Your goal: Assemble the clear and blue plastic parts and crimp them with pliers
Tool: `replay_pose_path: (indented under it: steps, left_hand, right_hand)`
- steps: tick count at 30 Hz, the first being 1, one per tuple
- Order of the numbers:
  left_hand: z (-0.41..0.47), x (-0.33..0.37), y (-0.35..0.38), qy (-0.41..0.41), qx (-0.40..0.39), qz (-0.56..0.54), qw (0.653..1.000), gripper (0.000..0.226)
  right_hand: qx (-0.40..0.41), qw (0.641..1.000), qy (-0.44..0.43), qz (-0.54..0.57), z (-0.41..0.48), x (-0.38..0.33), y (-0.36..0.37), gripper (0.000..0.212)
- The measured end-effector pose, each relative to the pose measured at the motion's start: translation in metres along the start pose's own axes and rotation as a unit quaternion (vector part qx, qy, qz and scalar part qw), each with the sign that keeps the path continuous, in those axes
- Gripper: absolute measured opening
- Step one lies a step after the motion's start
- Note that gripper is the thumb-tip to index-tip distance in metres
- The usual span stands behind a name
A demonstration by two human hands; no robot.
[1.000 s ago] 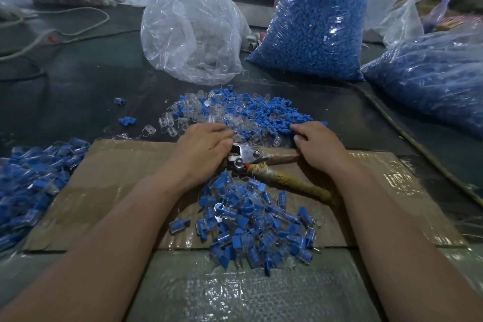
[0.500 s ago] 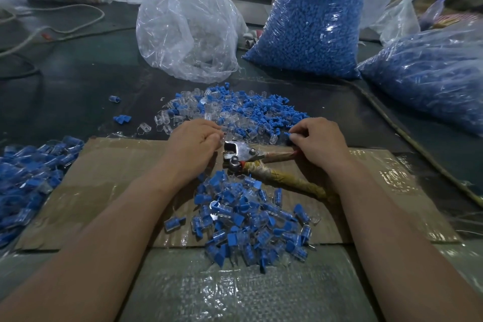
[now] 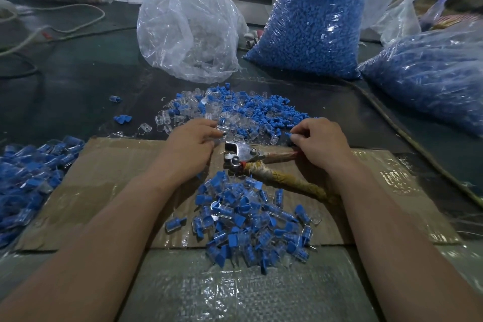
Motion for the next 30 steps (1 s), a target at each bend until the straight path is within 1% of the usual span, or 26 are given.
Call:
replay_pose_path:
  steps: [5,10,13,16,18,20,23,27,30]
  left_hand:
    - [-0.005,0.001,-0.004,-0.024,0.061,-0.033,0.997,0.029]
    - [-0.004,0.002,-0.005,-0.029,0.075,-0.035,0.996,0.027]
    - [-0.006,0.002,-0.005,-0.034,0.084,-0.050,0.995,0.031]
    - [-0.007,0.003,-0.007,-0.043,0.122,-0.072,0.989,0.038]
    - [-0.008,0.003,-0.009,-0.049,0.161,-0.085,0.982,0.033]
    - [-0.009,0.002,-0.011,-0.061,0.188,-0.130,0.972,0.021]
    - [-0.012,0.003,-0.012,-0.096,0.180,-0.215,0.955,0.007]
    - [-0.012,0.007,-0.013,-0.129,0.146,-0.330,0.923,0.010]
    - [-0.014,0.011,-0.017,-0.135,0.111,-0.443,0.879,0.015]
  right_hand:
    - [0.006,1.000,-0.004,0.006,-0.003,-0.003,-0.001,0.016]
    - [0.019,1.000,-0.017,0.014,-0.008,-0.008,-0.005,0.016]
    - [0.030,0.999,-0.033,0.023,-0.013,-0.013,-0.006,0.015]
    - [0.035,0.997,-0.059,0.025,-0.019,-0.021,-0.006,0.015]
    - [0.045,0.995,-0.077,0.036,-0.022,-0.026,-0.007,0.015]
    - [0.053,0.993,-0.094,0.049,-0.026,-0.032,-0.008,0.016]
    - [0.052,0.990,-0.113,0.066,-0.031,-0.038,-0.008,0.018]
    - [0.044,0.985,-0.136,0.096,-0.035,-0.045,-0.008,0.020]
    - [0.051,0.981,-0.144,0.123,-0.038,-0.051,-0.009,0.020]
Point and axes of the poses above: each hand's wrist, its own z-axis towards the middle knuckle, its own y-axis out of the palm, x = y × z, the point moved 1 cm from there along z, towards the middle knuckle, and after that the axes turned 5 degrees about z, right-handed, at the moved point
